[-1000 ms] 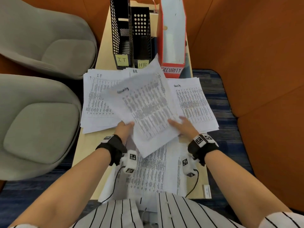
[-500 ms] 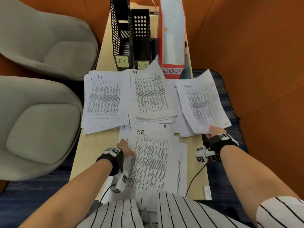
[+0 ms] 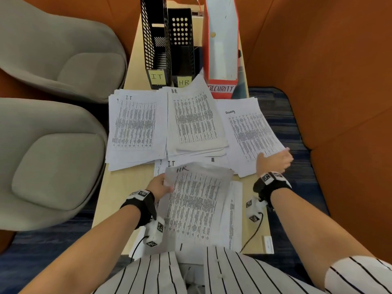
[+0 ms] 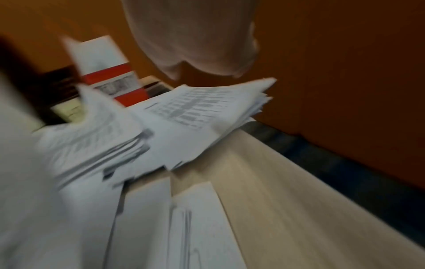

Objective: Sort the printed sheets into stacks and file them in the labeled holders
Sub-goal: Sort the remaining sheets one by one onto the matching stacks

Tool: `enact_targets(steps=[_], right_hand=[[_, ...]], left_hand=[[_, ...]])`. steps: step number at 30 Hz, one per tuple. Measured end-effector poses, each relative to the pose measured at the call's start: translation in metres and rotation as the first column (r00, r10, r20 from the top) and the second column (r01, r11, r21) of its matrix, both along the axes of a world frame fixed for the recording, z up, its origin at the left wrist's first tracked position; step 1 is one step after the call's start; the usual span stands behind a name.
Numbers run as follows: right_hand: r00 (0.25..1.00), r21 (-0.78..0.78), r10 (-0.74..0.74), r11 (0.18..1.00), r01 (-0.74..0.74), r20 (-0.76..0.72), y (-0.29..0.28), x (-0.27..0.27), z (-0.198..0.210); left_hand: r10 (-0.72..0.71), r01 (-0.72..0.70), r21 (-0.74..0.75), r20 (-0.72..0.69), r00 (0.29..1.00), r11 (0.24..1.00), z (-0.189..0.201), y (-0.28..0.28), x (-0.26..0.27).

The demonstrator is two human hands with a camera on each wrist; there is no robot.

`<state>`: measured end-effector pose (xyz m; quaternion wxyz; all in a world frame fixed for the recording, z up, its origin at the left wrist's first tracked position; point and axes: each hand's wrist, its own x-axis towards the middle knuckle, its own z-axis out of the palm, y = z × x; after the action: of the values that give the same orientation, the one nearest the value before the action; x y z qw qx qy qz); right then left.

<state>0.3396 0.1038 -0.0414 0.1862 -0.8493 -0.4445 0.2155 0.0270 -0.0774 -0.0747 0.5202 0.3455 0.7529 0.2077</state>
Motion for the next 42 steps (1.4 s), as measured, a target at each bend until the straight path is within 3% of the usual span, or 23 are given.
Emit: enact_targets(steps=[1, 3, 5, 7, 9, 12, 14, 15, 17, 18, 20, 21, 24, 26, 30, 33, 36, 39, 41, 42], right_hand=[[0.988, 0.064, 0.136, 0.989, -0.132, -0.068, -0.006, -0.014, 0.004], [0.854, -0.010, 0.392, 0.907, -0.420, -0.341, -0.020, -0.039, 0.003], [0.699, -0.209, 0.403, 0.761, -0.615, -0.590, -0.029, -0.055, -0.002], [0.607, -0.196, 0.467, 0.666, -0.720, -0.643, -0.036, -0.061, -0.011], [0.636, -0.148, 0.497, 0.708, -0.691, -0.590, -0.039, -0.060, -0.026], [0.689, -0.136, 0.298, 0.855, -0.501, -0.661, -0.040, -0.054, -0.043], [0.598, -0.136, 0.118, 0.922, -0.363, -0.792, -0.035, -0.056, -0.041], [0.514, -0.136, 0.045, 0.941, -0.310, -0.857, -0.031, -0.058, -0.034], [0.335, -0.130, -0.028, 0.950, -0.285, -0.942, -0.023, -0.063, -0.016], [0.278, -0.120, -0.031, 0.944, -0.309, -0.960, -0.022, -0.065, -0.008], [0.318, -0.132, 0.008, 0.900, -0.416, -0.948, -0.022, -0.069, 0.000], [0.381, -0.174, 0.029, 0.856, -0.488, -0.924, -0.026, -0.070, 0.003], [0.618, -0.345, 0.206, 0.678, -0.649, -0.758, -0.038, -0.068, -0.009], [0.678, -0.336, 0.318, 0.683, -0.649, -0.663, -0.044, -0.070, -0.021], [0.639, -0.085, 0.560, 0.714, -0.695, -0.527, -0.039, -0.084, -0.009], [0.608, 0.016, 0.454, 0.809, -0.587, -0.651, -0.025, -0.091, 0.010], [0.628, -0.113, 0.345, 0.813, -0.572, -0.698, -0.013, -0.088, 0.004], [0.625, -0.338, 0.250, 0.665, -0.666, -0.739, -0.020, -0.080, -0.005], [0.629, -0.403, 0.145, 0.655, -0.639, -0.763, -0.029, -0.078, -0.006], [0.639, -0.414, 0.089, 0.692, -0.591, -0.764, -0.030, -0.078, -0.006]], left_hand=[[0.029, -0.029, 0.012, -0.003, 1.000, 1.000, 0.000, 0.001, 0.002], [0.097, -0.097, 0.017, -0.028, 0.995, 0.995, 0.003, 0.004, 0.009], [0.154, -0.154, -0.008, 0.035, 0.987, 0.988, 0.004, 0.007, 0.017], [0.145, -0.142, -0.037, 0.110, 0.983, 0.989, 0.006, 0.008, 0.022], [0.147, -0.141, -0.049, 0.127, 0.981, 0.989, 0.007, 0.008, 0.022], [0.222, -0.197, -0.151, 0.170, 0.960, 0.969, 0.009, 0.006, 0.011], [0.228, -0.133, -0.286, 0.328, 0.917, 0.949, 0.015, 0.000, 0.007], [0.181, -0.068, -0.303, 0.363, 0.914, 0.951, 0.015, -0.002, 0.005], [0.126, -0.046, -0.224, 0.355, 0.926, 0.973, 0.017, -0.003, 0.005], [0.157, -0.110, -0.151, 0.348, 0.924, 0.982, 0.017, -0.001, 0.004], [0.244, -0.238, -0.056, 0.312, 0.918, 0.970, 0.019, 0.008, 0.002], [0.267, -0.259, -0.065, 0.276, 0.923, 0.964, 0.019, 0.014, 0.000], [0.286, -0.233, -0.212, 0.270, 0.919, 0.949, 0.022, 0.023, 0.001], [0.255, -0.161, -0.300, 0.307, 0.917, 0.940, 0.022, 0.023, 0.005], [0.225, -0.086, -0.320, 0.429, 0.875, 0.944, 0.010, 0.017, 0.015], [0.177, -0.096, -0.183, 0.498, 0.849, 0.978, 0.019, 0.022, 0.017], [0.254, -0.268, -0.003, 0.331, 0.909, 0.963, 0.026, 0.042, 0.007], [0.314, -0.354, 0.075, 0.318, 0.895, 0.932, 0.043, 0.064, -0.005], [0.299, -0.351, 0.099, 0.344, 0.890, 0.931, 0.050, 0.075, -0.010], [0.300, -0.356, 0.091, 0.371, 0.879, 0.930, 0.053, 0.078, -0.012]])
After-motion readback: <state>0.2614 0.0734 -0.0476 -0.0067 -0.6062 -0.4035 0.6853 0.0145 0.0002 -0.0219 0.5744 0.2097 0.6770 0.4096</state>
